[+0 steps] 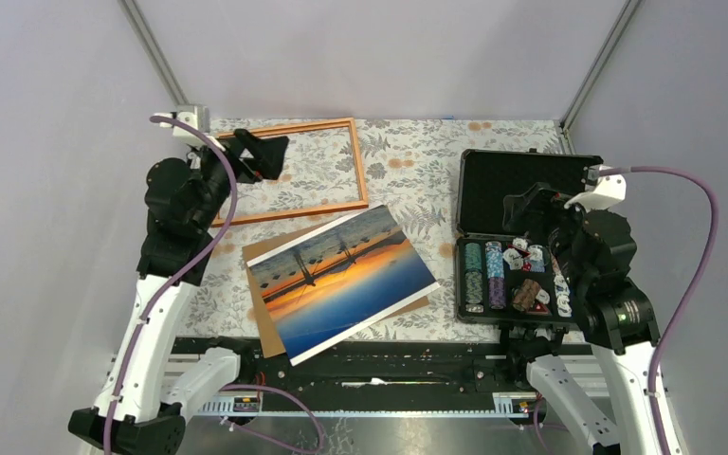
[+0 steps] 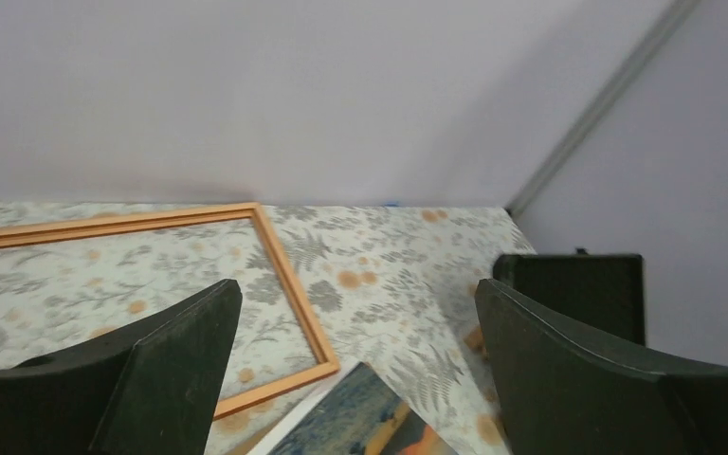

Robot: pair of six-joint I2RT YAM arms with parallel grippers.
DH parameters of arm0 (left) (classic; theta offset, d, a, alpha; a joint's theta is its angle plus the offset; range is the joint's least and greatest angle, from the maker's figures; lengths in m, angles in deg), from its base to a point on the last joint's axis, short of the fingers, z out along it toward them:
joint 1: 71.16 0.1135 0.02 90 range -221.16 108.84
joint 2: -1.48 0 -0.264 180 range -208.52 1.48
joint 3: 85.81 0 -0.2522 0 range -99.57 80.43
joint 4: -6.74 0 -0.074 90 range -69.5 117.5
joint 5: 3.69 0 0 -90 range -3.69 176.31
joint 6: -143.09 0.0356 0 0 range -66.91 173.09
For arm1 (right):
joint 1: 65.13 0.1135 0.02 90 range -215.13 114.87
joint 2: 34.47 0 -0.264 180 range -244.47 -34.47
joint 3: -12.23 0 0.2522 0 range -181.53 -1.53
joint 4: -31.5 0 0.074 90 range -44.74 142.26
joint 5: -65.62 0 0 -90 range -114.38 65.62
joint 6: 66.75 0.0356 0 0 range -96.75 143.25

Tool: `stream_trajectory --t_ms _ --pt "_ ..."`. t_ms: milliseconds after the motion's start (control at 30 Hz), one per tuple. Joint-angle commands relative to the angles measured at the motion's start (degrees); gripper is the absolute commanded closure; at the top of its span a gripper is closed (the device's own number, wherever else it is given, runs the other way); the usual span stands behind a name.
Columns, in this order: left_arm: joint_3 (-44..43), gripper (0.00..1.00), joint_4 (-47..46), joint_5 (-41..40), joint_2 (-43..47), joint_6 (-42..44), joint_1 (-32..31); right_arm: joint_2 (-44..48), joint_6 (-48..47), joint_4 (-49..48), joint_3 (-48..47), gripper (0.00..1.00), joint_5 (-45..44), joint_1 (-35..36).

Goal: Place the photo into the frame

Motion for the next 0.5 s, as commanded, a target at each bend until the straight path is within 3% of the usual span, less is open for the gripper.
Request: stream_trajectory --t_ms 0,267,367,467 --pt "1.19 0.01 -4.27 5.88 -1.15 -0.2 -4.46 -4.03 3.22 0.09 -1.91 0.0 1.97 0.48" --pt "1.43 0.01 -3.58 6.42 -1.9 -0.75 -8.26 -16.88 7.41 -6.08 1.61 0.0 23.41 1.0" --pt "1.85 0.01 -3.6 4.32 -1.49 -1.27 -8.57 -20.37 8.51 -7.19 3.12 0.0 24.52 4.04" --pt "1.93 0.01 -3.49 3.53 -1.11 -1.31 -8.94 -24.82 8.76 -5.84 3.15 0.0 20.23 9.63"
